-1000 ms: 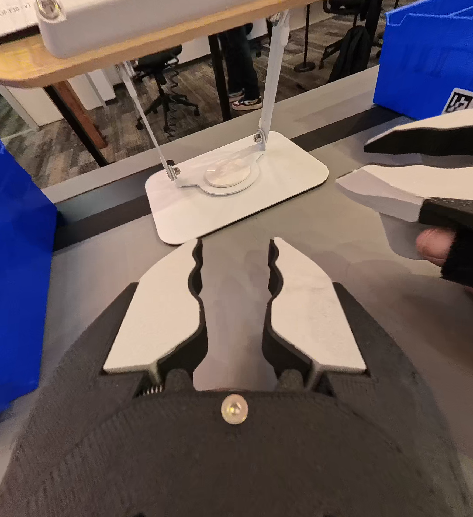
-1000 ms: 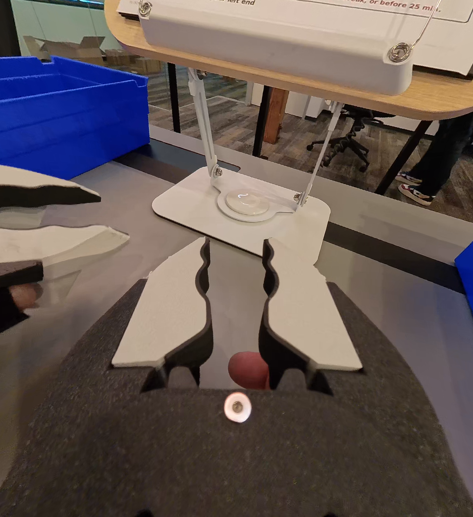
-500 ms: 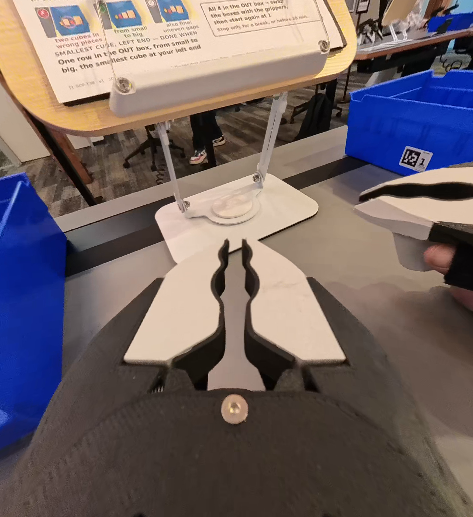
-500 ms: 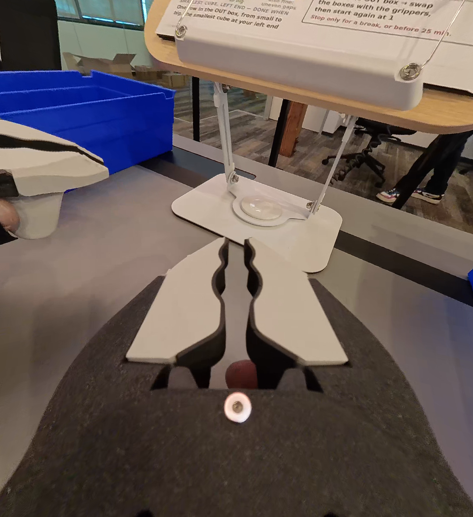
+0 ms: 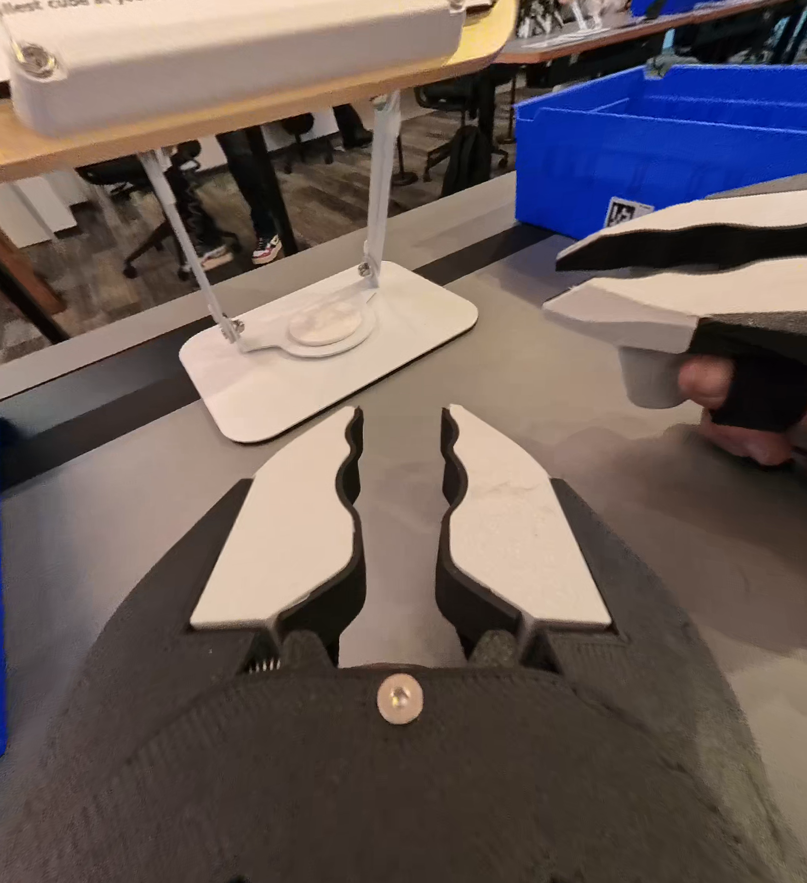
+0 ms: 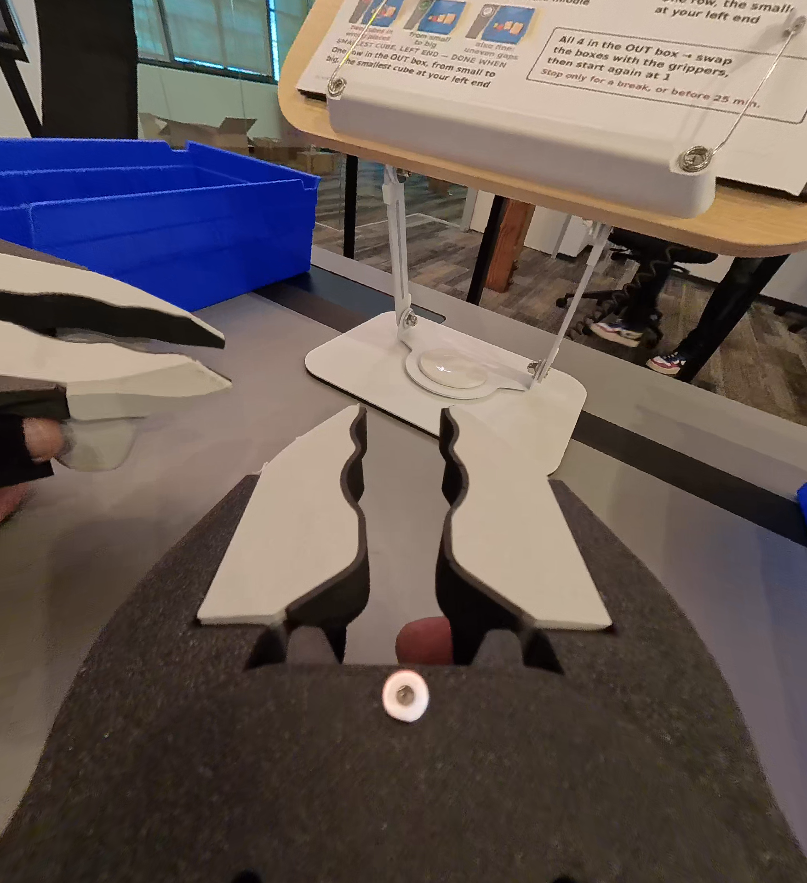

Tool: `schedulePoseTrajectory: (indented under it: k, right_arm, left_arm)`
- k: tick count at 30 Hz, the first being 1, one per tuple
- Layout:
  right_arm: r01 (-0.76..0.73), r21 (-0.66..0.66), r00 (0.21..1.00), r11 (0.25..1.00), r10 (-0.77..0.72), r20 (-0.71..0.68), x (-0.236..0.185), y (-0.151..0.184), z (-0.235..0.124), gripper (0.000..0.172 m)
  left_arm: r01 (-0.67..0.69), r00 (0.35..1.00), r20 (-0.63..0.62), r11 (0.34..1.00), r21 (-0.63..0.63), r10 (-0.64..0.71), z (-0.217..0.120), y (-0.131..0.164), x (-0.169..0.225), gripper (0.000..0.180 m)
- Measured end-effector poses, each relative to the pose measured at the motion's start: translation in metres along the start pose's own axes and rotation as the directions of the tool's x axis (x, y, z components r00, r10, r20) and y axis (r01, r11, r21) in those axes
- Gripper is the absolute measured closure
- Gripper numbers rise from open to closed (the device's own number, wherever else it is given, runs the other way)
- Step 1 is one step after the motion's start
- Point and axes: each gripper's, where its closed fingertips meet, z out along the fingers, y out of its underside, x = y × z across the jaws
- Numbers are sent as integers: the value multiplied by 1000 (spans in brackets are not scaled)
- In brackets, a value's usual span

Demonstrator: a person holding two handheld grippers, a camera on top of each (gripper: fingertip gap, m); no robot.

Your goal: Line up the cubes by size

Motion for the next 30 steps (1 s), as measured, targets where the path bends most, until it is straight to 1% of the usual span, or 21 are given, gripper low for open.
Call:
schedulePoseTrajectory:
  k: [2, 4, 6, 7, 9, 10, 12, 14, 15, 18, 20, 21, 22, 23, 24, 25, 26, 27, 28, 29, 30]
  right_arm:
    - [1, 9, 1000, 1000, -1, 12, -1, -1, 0, 143]
    - [1, 11, 1000, 1000, -1, 4, 0, -1, 0, 137]
    - [14, 20, 1000, 1000, -14, -1, 0, -3, 2, 136]
    - [19, 14, 1000, 1000, -19, 0, -1, -2, 5, 136]
    - [51, 1, 999, 999, -51, -4, -3, -1, 9, 134]
    - [61, 9, 998, 998, -61, -5, -4, -2, 9, 135]
    - [69, 19, 997, 997, -69, -15, -3, -3, 9, 135]
    - [73, 26, 997, 997, -73, -13, -4, -4, 8, 135]
    - [81, 28, 997, 996, -81, -16, -5, -4, 8, 135]
    - [107, 36, 994, 994, -106, -21, -8, -5, 5, 135]
    - [98, 44, 995, 994, -97, -20, -8, -6, 3, 135]
    - [88, 43, 996, 995, -88, -21, -6, -6, 3, 135]
    - [81, 41, 997, 996, -80, -20, -6, -6, 4, 135]
    - [77, 41, 997, 996, -76, -18, -5, -6, 4, 135]
    - [79, 39, 997, 996, -78, -17, -6, -6, 4, 135]
    - [86, 37, 996, 996, -85, -17, -7, -6, 4, 135]
    - [91, 35, 996, 995, -91, -15, -7, -5, 5, 135]
    - [91, 36, 996, 995, -91, -15, -8, -5, 4, 135]
    - [85, 37, 996, 996, -85, -14, -7, -6, 4, 136]
    - [73, 38, 997, 997, -73, -12, -6, -6, 4, 136]
    - [62, 39, 998, 997, -61, -9, -5, -6, 4, 136]
  left_arm:
    - [-2, 1000, 5, 1000, 18, 2, -2, -2, 3, 148]
    - [-2, 1000, -9, 999, 41, 2, -4, -5, 4, 148]
    - [63, 998, -11, 997, 53, -62, -6, -6, 2, 142]
    - [66, 998, -16, 996, 62, -65, -8, -6, 4, 140]
    - [39, 999, 16, 998, 56, -39, -11, -5, 1, 136]
    - [24, 1000, 8, 997, 73, -24, -13, -9, 4, 136]
    - [-6, 1000, 30, 996, 85, 3, -14, -12, 3, 135]
    - [-27, 999, 38, 996, 84, 24, -14, -14, 3, 129]
    - [-45, 997, 68, 994, 101, 38, -19, -21, -3, 125]
    - [-109, 974, 214, 982, 153, 75, -46, -52, -41, 113]
    - [-121, 940, 334, 981, 154, 64, -75, -71, -81, 107]
    - [-114, 927, 370, 985, 133, 57, -88, -77, -101, 107]
    - [-79, 918, 394, 994, 75, 44, -97, -76, -122, 105]
    - [-34, 907, 421, 999, 28, 19, -104, -76, -144, 91]
    - [-6, 890, 455, 1000, 16, -2, -112, -79, -166, 83]
    - [12, 879, 477, 1000, 9, -15, -116, -81, -187, 85]
    - [53, 877, 479, 998, -40, -28, -115, -75, -206, 86]
    - [116, 879, 474, 988, -104, -53, -111, -63, -223, 82]
    - [164, 875, 478, 978, -131, -83, -106, -55, -239, 79]
    - [203, 880, 463, 964, -174, -101, -100, -45, -250, 81]
    - [239, 890, 442, 942, -235, -116, -92, -33, -256, 89]
